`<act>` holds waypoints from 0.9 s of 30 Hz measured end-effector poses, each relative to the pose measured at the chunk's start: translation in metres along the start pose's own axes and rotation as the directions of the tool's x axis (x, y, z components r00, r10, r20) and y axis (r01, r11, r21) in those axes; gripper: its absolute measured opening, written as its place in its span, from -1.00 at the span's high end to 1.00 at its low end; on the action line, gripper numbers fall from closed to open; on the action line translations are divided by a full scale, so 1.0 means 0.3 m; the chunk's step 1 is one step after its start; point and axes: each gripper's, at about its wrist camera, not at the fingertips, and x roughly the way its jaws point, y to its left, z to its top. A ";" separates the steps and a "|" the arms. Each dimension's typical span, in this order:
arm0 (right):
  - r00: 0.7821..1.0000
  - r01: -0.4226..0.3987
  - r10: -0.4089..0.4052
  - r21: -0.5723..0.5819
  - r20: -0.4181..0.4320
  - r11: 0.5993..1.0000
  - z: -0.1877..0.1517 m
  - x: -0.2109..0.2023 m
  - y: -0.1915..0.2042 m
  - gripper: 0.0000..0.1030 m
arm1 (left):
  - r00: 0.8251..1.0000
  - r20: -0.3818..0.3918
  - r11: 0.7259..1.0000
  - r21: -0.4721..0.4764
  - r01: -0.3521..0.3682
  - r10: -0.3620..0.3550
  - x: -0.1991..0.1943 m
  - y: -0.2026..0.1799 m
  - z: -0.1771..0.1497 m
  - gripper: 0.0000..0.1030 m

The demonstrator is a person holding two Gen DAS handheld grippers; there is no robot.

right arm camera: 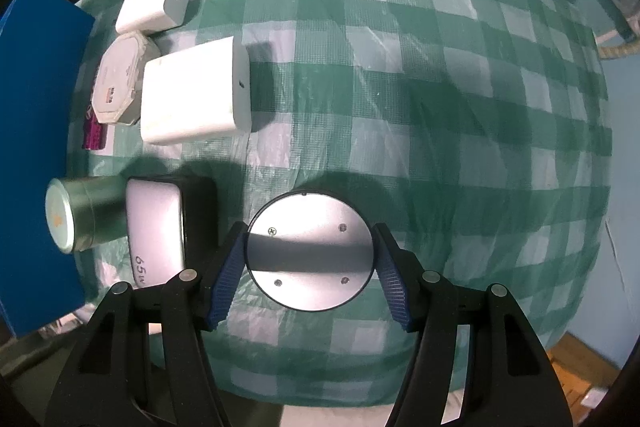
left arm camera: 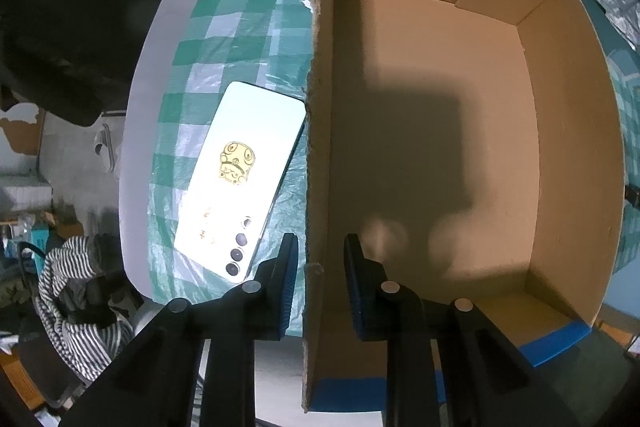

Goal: Organize rigid objects
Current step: 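Lift the silver disc with the right gripper toward the box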

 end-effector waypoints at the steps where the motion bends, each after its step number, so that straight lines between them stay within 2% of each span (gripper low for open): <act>1: 1.000 0.005 -0.005 -0.003 0.003 1.000 -0.001 0.002 0.006 -0.21 | 1.000 -0.003 1.000 0.001 -0.003 0.003 0.000 0.002 0.000 0.55; 5: 1.000 0.030 -0.029 -0.012 0.008 0.999 -0.025 0.018 0.023 -0.22 | 1.000 -0.011 1.000 -0.016 0.022 -0.022 -0.004 0.021 -0.001 0.55; 8: 0.999 0.030 -0.030 -0.007 0.013 1.000 -0.041 0.053 0.036 -0.24 | 1.000 -0.011 1.000 -0.016 0.012 -0.012 -0.005 0.030 -0.004 0.54; 12: 0.999 0.041 -0.041 -0.016 0.023 0.999 -0.022 0.082 0.075 -0.24 | 1.000 -0.019 1.000 -0.001 0.022 -0.022 0.002 0.030 -0.011 0.54; 13: 0.999 0.042 -0.042 -0.022 0.027 0.999 -0.082 0.092 0.078 -0.23 | 0.999 -0.022 1.000 0.005 0.024 -0.024 0.005 0.029 -0.012 0.55; 14: 0.998 0.047 -0.046 -0.028 0.030 0.999 -0.082 0.095 0.085 -0.22 | 1.000 -0.021 1.000 0.008 0.023 -0.023 0.005 0.028 -0.013 0.54; 19: 0.999 0.035 -0.034 -0.032 0.031 0.999 -0.065 0.052 0.066 -0.21 | 0.999 -0.018 0.999 -0.009 0.034 -0.034 0.008 0.036 -0.014 0.55; 21: 0.999 0.034 -0.033 -0.028 0.031 0.999 -0.063 0.030 0.061 -0.21 | 0.999 -0.014 0.999 -0.002 0.039 -0.039 0.006 0.035 -0.015 0.66; 27: 0.999 0.023 -0.022 -0.015 0.038 1.000 -0.053 -0.082 0.028 -0.21 | 0.999 -0.008 0.999 0.027 0.045 -0.045 0.000 0.022 -0.008 0.72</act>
